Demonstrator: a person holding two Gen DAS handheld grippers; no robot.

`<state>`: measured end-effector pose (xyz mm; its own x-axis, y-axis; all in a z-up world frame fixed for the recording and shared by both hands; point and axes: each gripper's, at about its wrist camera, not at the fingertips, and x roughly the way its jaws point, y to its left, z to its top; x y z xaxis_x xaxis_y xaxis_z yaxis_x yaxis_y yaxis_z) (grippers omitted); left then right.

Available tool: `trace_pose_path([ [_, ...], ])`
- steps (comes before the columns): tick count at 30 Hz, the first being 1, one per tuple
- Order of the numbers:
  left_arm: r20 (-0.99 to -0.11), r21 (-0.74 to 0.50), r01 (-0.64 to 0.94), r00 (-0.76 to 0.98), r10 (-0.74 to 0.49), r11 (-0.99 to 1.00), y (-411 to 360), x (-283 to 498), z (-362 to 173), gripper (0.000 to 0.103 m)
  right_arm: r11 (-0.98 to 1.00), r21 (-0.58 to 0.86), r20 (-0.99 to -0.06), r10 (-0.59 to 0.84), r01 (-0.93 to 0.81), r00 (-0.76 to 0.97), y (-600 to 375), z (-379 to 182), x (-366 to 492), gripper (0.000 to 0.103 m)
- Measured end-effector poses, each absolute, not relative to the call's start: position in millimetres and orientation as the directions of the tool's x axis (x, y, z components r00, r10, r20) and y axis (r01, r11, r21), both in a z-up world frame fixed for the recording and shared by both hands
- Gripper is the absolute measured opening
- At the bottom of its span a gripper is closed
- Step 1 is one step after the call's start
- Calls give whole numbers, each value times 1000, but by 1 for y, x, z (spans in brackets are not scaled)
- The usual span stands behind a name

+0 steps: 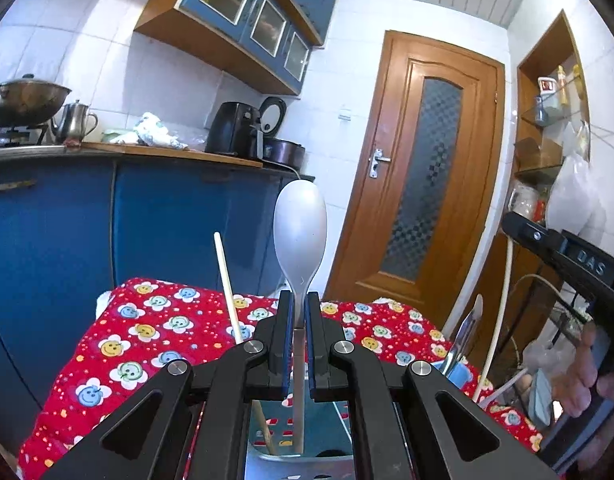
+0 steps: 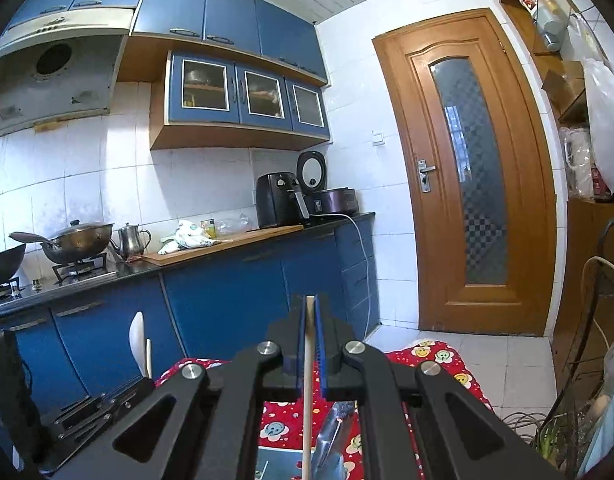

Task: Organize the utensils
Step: 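Lower the white spoon into the holder with the left tool while the right tool releases the chopstick there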

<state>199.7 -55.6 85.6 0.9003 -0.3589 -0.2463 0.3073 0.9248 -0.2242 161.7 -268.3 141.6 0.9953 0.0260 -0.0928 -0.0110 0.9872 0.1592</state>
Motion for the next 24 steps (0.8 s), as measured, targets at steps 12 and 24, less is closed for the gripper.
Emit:
trace_pose_path([
  [12,-279,-244,310,885,-373,919,-54,204,78,5,988,152,-109,9,8,994,-272,143,174,6],
  [24,-296,-248,304,880,-371,920,-55,202,77,25,980,191,-207,88,-48,974,-267,116,179,20],
])
